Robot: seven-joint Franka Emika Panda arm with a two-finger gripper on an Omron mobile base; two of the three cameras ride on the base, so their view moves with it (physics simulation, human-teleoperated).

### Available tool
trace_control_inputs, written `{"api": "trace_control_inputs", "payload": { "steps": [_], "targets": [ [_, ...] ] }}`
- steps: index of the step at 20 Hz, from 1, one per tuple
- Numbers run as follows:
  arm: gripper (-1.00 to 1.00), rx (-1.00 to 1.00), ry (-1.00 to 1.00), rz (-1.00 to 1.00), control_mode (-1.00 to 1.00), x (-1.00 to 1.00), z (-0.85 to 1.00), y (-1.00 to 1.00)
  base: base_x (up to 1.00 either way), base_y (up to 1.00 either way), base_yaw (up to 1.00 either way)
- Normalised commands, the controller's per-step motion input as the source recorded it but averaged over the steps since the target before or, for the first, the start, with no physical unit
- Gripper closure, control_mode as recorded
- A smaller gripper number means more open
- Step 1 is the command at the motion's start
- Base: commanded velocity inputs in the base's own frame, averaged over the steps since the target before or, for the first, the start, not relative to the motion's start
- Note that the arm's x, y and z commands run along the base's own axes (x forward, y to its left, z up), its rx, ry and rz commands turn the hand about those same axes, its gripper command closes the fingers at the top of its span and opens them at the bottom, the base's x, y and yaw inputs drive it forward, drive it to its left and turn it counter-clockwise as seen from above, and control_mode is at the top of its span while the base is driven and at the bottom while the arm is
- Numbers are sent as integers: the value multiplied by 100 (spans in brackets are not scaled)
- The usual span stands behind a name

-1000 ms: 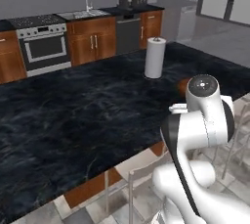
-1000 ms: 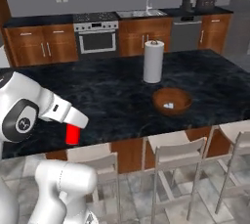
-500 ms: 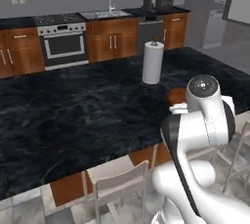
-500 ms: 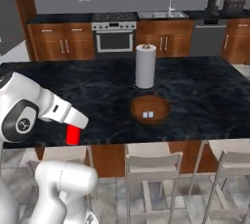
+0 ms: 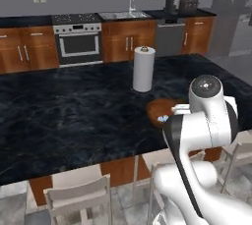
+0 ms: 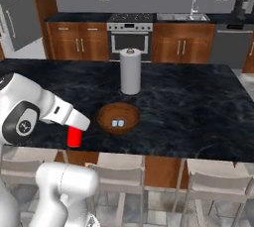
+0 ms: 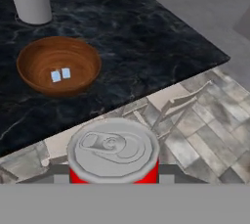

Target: Open the fridge, grab two sodas, and place both sodas inside the bowl with ice on the dining counter.

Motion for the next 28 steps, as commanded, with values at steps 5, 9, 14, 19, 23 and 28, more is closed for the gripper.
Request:
{"api": "trace_control_inputs", "payload": {
  "steps": [5, 9, 14, 19, 23, 28],
  "targets": [
    [100, 0, 0, 0, 100, 0, 0, 0, 83, -56, 35],
    [100, 0, 0, 0, 100, 0, 0, 0, 95, -48, 36],
    [100, 7, 6, 19, -100, 60, -4, -26, 40, -17, 14],
    [100, 9, 24, 24, -100, 100, -5, -29, 0, 0, 0],
    [100, 1, 34, 15, -100, 100, -16, 0, 0, 0, 0],
    [100, 0, 33, 9, -100, 91, -33, 0, 0, 0, 0]
  ]
}}
